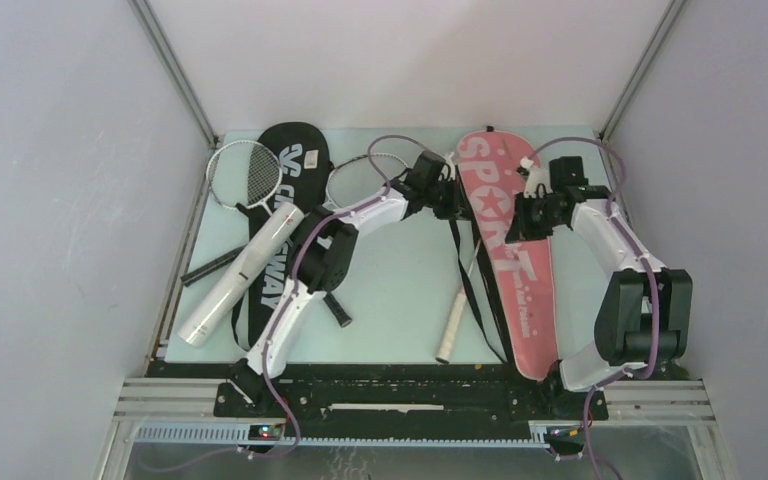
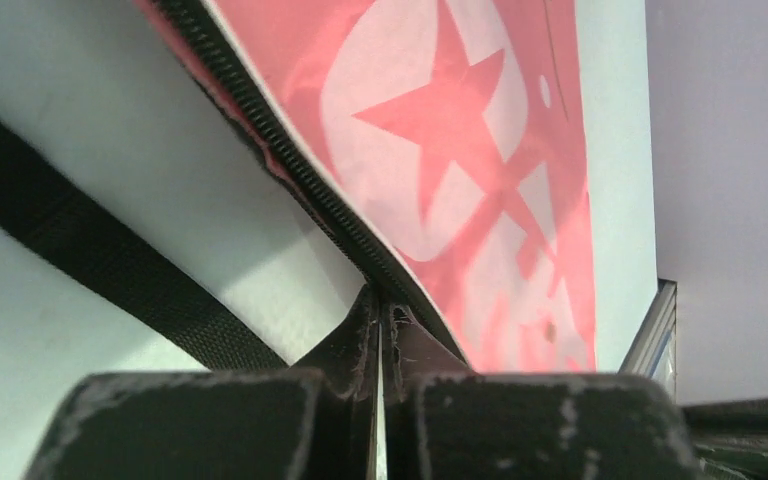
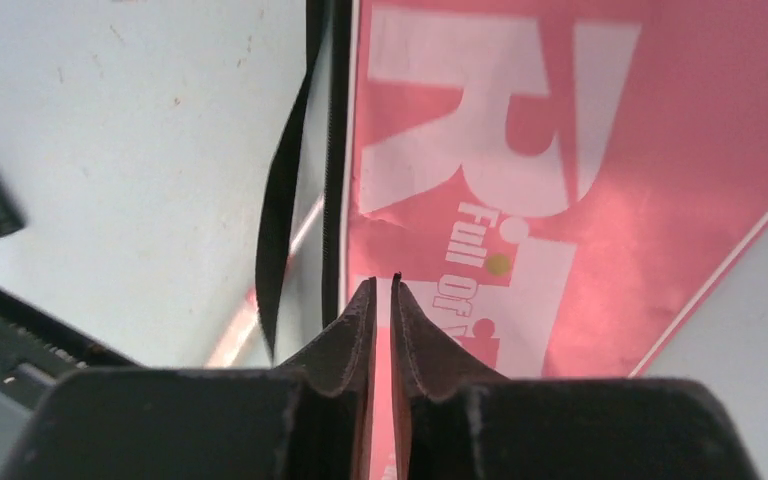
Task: Pack up the badminton gear
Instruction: Adjust the racket bag at the center of the board.
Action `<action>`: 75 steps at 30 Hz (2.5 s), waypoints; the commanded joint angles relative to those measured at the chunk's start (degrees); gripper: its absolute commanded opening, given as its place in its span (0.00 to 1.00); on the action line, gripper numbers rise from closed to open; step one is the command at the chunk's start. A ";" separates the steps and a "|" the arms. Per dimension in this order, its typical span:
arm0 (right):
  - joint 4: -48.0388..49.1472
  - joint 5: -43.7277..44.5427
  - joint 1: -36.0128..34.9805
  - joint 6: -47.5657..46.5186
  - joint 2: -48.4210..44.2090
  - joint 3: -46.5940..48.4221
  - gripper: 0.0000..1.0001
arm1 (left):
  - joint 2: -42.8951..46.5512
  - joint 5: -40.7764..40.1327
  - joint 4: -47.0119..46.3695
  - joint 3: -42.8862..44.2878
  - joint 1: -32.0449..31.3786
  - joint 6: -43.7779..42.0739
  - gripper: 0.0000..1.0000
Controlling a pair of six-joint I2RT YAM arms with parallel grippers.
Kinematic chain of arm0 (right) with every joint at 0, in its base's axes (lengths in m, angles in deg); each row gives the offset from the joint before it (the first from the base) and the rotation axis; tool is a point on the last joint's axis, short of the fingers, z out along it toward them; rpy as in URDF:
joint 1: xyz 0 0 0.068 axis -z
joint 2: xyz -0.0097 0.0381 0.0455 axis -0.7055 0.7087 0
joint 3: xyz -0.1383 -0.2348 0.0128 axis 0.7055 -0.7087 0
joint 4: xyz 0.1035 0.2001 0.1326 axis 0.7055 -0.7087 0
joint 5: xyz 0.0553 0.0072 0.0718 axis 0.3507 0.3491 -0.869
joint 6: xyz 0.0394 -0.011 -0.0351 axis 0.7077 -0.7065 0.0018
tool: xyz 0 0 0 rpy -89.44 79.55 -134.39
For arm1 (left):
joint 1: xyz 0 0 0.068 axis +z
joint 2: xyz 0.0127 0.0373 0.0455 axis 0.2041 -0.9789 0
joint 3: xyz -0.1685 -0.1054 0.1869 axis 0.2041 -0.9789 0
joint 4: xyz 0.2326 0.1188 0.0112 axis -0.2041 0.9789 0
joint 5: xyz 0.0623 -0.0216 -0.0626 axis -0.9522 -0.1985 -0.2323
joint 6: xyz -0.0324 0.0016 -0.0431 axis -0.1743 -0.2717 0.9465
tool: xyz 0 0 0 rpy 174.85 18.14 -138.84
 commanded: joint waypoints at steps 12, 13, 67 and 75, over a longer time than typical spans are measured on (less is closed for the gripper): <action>8.76 13.93 -16.51 -4.68 5.13 5.29 0.64 | 18.31 3.86 -2.80 -19.24 2.25 -1.81 0.00; 9.03 13.13 -16.94 -4.63 5.73 5.10 0.65 | 18.84 4.06 -3.31 -20.20 2.52 -1.40 0.00; 3.49 19.68 -22.42 -12.30 23.90 18.81 0.00 | 48.70 -10.33 6.86 -43.71 14.49 -26.24 0.81; -0.44 -1.54 -16.25 -12.50 17.36 20.75 0.00 | 52.96 -9.84 4.44 -45.46 14.70 -32.26 0.88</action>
